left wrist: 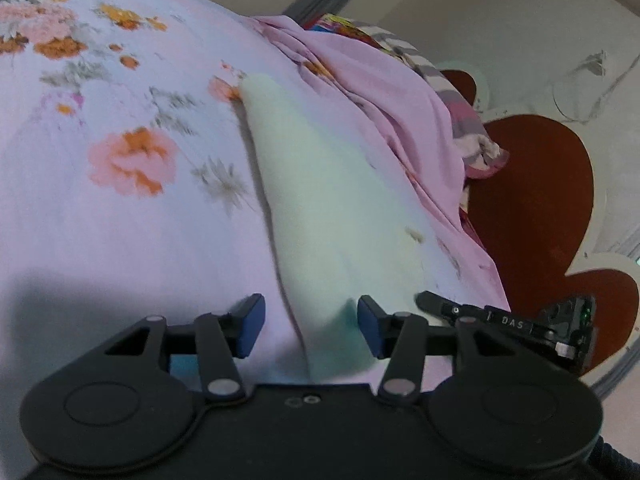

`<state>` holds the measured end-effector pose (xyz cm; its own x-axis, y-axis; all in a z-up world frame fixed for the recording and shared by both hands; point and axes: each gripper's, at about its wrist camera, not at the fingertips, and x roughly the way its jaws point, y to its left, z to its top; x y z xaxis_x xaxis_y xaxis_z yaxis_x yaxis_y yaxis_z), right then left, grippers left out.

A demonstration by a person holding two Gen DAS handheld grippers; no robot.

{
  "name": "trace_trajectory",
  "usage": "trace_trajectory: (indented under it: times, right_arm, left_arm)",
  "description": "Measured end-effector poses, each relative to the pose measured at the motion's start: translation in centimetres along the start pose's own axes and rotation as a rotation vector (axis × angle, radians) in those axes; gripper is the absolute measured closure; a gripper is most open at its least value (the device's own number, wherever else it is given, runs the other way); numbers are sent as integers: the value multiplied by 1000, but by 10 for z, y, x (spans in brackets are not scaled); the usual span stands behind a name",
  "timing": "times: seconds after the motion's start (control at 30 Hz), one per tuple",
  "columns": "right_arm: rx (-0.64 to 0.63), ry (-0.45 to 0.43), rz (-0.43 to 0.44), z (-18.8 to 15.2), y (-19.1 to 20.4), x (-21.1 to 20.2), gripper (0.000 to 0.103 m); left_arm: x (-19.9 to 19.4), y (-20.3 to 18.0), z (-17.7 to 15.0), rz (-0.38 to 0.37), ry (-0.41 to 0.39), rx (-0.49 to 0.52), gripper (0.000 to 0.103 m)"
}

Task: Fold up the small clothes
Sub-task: 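Pinch the folded sweater edge with the right gripper and straighten it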

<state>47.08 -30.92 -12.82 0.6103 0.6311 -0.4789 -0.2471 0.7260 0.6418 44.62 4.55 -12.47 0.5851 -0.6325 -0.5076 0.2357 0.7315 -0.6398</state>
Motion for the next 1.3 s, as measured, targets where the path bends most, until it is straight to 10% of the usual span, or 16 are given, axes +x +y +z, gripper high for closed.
trace_trajectory:
  times: [0.27, 0.7, 0.93, 1.07, 1.17, 1.23, 1.3]
  right_arm:
    - [57, 17, 50, -10, -7, 1, 96]
    - [-14, -241, -208, -52, 11, -71, 95]
    - [111, -198, -121, -54, 11, -44, 94]
    - [140, -190, -108, -53, 7, -40, 64]
    - [145, -186, -104, -53, 10, -39, 64]
    - [155, -178, -75, -53, 9, -36, 64]
    - [143, -175, -73, -53, 13, -32, 93]
  left_arm:
    - [-10, -4, -7, 22, -20, -43, 53]
    - [-32, -55, -62, 320, -149, 196, 53]
    - [-15, -65, -57, 420, -181, 196, 51]
    - [-4, -60, -59, 434, -166, 208, 51]
    - [-14, -56, -61, 407, -214, 163, 52]
    - [-20, -50, -65, 376, -245, 119, 52]
    - [-22, -49, -65, 366, -253, 101, 53]
